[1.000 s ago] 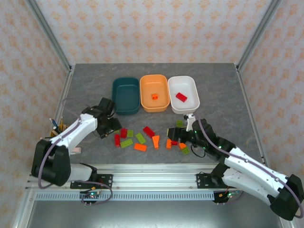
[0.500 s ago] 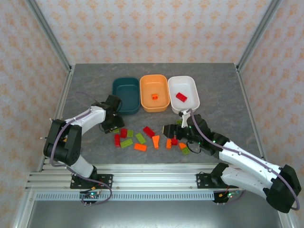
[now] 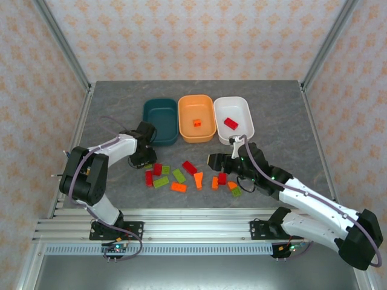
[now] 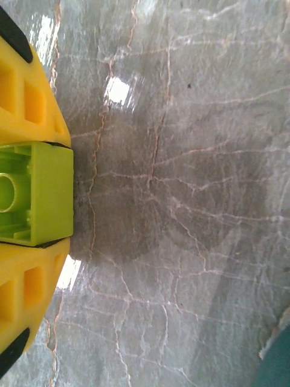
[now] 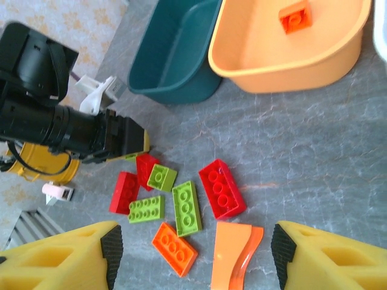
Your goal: Sort the legos into containers by color
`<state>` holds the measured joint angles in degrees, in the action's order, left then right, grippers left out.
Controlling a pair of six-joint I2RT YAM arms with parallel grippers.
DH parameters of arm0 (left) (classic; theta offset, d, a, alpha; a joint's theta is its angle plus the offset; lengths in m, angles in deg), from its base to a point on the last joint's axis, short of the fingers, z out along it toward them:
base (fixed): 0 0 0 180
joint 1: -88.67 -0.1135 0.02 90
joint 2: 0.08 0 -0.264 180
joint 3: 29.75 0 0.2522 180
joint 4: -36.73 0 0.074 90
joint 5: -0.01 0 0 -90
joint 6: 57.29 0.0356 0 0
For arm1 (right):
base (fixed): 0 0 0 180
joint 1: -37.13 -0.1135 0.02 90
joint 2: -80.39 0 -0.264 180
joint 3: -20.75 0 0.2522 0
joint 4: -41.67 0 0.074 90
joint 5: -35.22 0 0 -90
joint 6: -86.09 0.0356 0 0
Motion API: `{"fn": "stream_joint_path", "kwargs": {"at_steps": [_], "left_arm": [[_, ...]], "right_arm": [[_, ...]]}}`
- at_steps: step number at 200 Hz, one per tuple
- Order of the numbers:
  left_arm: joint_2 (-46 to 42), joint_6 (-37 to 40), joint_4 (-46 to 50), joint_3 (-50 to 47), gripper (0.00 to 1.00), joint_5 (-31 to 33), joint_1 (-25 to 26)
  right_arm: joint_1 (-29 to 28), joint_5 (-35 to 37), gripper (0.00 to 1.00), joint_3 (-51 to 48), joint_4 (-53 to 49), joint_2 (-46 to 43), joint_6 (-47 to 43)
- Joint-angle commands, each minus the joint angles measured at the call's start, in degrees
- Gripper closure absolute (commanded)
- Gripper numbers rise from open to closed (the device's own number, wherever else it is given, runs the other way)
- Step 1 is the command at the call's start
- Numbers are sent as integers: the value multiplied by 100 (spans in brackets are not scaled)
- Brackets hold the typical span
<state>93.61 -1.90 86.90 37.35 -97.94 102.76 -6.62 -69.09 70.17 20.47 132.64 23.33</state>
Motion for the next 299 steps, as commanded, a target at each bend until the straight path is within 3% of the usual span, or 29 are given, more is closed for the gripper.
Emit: {"fn": "stream_joint_path", "kwargs": {"at_steps": [1,31,61,96,140,183,232,299], "left_arm": [[-587,-24,372,225,73,385,-23],[-1335,-81,1160,758,74,421,41],[-1406,26,1670,1665,74,398,42],[-308,199,1792,3047,73,259,12],[1706,309,1800,4681,72,107,-33],[3259,369,2068,5872,70,234,-90],[3895,530,2141,6162,68,202,-134],[3620,518,2237,6338,44,170,-121]], "right_arm": [[-34,700,32,507,-165,-223,4],[-18,1546,31,1101,-114,-332,-18],[55,1527,30,1620,-3,49,-18],[183,1339,28,2084,-26,857,109],[841,767,28,2816,-516,2020,893],[1059,557,28,3069,-752,2421,952],[1140,725,28,3030,-1291,2413,901],[1141,1078,27,3503,-2076,2449,347]]}}
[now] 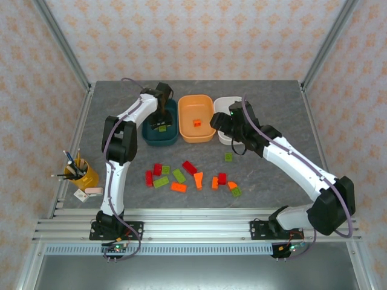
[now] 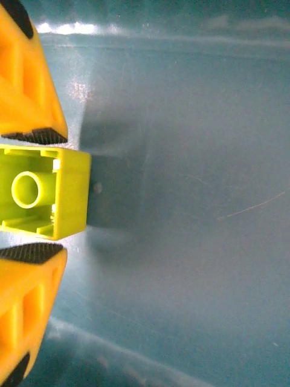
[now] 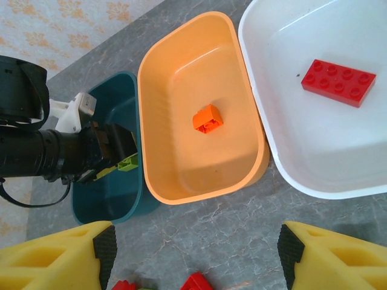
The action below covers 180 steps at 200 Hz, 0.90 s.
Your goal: Sort the legos into containers by color
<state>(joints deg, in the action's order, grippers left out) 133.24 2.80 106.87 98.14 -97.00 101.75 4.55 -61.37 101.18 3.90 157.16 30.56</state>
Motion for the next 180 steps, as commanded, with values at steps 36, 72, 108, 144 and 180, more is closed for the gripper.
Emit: {"fn": "stream_joint_path", "kwargs": {"at_steps": [36,72,108,144,180], "left_arm": [[-1047,-3,499,707,37,103,-25],[-2268,-200,687,496,34,-47,-7],[-4018,-295,553,-1236,33,-155,71],[-5548,-373,681,-3160,33,-209,147],[-6860,-727,675,-4755,33,-411,271]], "right_arm": [[24,271,27,1050,-922,-22,-1017],[24,-564,27,1762,-1350,-92,-1753],[-15,-1319,27,1763,-1464,-460,-1927],[-521,-1012,28,1600,-1800,-671,-1926],[-1156,-673,30,815,-1449,-839,-1535]]}}
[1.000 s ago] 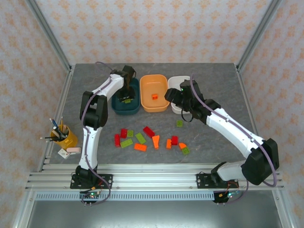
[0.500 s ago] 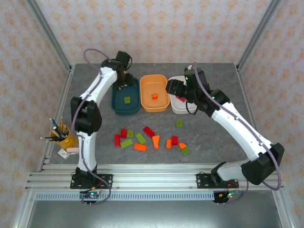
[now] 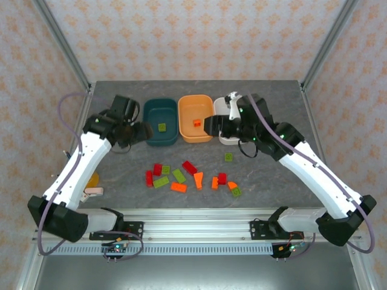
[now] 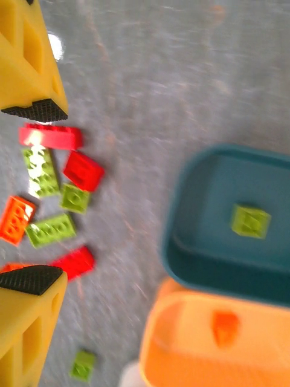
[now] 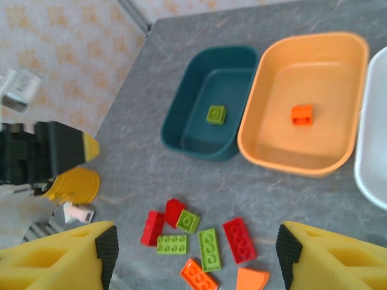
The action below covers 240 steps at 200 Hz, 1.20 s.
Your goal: Sort the legos into containers by color
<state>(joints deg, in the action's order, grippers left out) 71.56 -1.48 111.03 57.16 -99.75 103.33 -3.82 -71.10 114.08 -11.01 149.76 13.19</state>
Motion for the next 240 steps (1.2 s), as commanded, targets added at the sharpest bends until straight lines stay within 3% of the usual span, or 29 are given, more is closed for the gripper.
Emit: {"fn": "stream_joint_path", "kwargs": {"at_steps": [1,52,90,117,146,192,240], "left_arm": [[-724,-307,272,-690,33,-134,124],[-2004,-793,503,-1618,34,96,222],[-2398,-846,553,-1815,35,-40,231],[-2517,-743,-23,-2023,35,-742,334],[-2487,-853,-890,-2308,34,-1259,795],[-2039,-1257,-1572,-2355,34,-897,1683],[-1820,-1405,-1852,-2344,34,-718,2150]], "right_arm": [[-340,315,30,-493,55,-98,209],[-1630,869,32,-708,648,830,527],[-1845,1676,35,-979,787,1022,1109],[-1468,2325,35,-1471,297,649,1624],[-791,1692,33,-2090,-14,548,1982],[-6,804,30,-2332,-6,1411,1820],[149,584,31,-2198,58,2315,2154]]}}
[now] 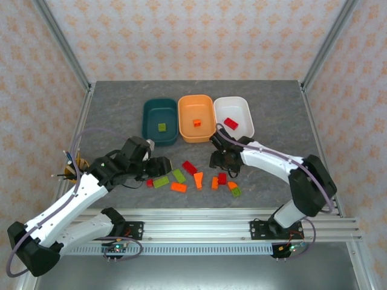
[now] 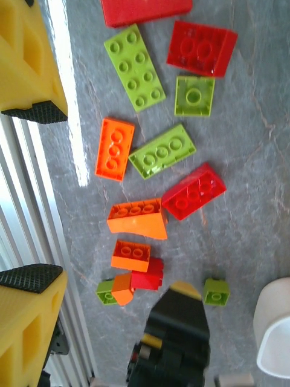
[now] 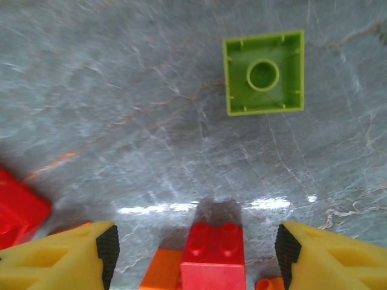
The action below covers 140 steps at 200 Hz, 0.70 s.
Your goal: Sort the legos into containers by color
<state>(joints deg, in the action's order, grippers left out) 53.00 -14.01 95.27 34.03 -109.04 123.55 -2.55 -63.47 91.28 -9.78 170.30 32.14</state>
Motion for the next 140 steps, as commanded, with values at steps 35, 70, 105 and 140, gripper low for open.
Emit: {"fn": "stream_joint_path", "kwargs": {"at_steps": [35,70,105,140], "left_arm": [[14,-186,-233,3,34,287,169],[36,-222,-281,-14,34,309,169],[80,-221,-332,-18,34,322,173],[157,-219,-406,-26,34,295,168]], "right_arm": [[22,-221,37,-46,-86,373,394],[22,-329,45,-179,-102,373,443],[0,-259,47,-296,-134,269,493],[-1,-360,50,-290,-100,372,451]]}}
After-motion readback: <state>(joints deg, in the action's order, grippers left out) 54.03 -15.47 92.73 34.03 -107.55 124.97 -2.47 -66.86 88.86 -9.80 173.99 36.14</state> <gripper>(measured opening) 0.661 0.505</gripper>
